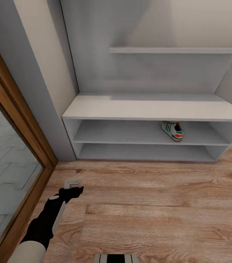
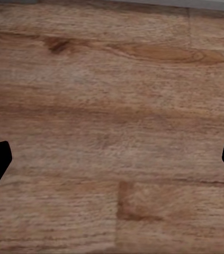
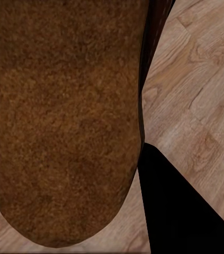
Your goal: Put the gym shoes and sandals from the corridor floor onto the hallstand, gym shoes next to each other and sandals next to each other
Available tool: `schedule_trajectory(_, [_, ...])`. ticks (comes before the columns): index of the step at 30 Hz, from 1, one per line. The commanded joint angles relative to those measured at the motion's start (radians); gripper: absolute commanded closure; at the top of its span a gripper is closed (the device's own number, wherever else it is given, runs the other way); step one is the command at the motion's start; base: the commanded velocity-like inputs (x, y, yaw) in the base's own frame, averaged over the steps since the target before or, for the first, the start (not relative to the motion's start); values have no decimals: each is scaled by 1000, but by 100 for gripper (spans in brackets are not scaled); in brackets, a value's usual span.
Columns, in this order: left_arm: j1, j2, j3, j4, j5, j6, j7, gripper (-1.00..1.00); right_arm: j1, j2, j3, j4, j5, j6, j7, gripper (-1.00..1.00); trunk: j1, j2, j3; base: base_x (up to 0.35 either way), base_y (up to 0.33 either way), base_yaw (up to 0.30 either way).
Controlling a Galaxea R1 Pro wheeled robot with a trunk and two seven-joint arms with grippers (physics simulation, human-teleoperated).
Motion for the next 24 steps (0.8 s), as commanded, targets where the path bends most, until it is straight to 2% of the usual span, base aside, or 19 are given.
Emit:
schedule_trajectory(1, [0,-1,4,-2,-5,5,-7,-100,-1,0,-1,-1,-2,6,-1,100,0,0,-1,-13,32,0])
schedule_trajectory(24, [0,-3,3,1,-5,-19,-7,-100,-1,0,-1,-1,-4,6,0,100,0,0,-1,-21,-2,0])
